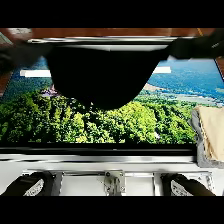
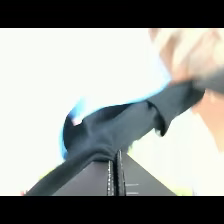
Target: Fold the shirts.
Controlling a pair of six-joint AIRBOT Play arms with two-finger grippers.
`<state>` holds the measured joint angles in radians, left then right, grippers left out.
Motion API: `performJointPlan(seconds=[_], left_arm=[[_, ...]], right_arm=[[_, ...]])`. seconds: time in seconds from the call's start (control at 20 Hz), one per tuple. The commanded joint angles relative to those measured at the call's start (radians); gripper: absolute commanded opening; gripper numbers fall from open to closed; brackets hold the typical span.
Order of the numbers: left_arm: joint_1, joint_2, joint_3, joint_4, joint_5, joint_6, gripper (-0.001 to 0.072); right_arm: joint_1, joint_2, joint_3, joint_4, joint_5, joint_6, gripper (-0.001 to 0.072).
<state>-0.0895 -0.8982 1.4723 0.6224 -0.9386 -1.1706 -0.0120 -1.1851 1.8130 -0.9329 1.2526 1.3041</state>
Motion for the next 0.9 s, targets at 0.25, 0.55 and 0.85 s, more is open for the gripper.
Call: performJointPlan(seconds=[0.25,0.55,0.85], left_arm=[[0.054,0.234,0.342,0.235,-0.043,-0.233,0.0041],[0.054,0.218,0.235,0.505,-0.366,-0.32,0.0041],[0.054,0.149,-0.115,0.592,-0.31,-0.32,0.0041]], right_arm=[[-0.002,0.346,0.133,-0.036,-0.227,0.159,0.0058],[-0.001,0.267,0.129,-0.173,0.104,0.253,0.0058],[0.011,-0.102,0.129,-0.225,0.32,0.262,0.0058]])
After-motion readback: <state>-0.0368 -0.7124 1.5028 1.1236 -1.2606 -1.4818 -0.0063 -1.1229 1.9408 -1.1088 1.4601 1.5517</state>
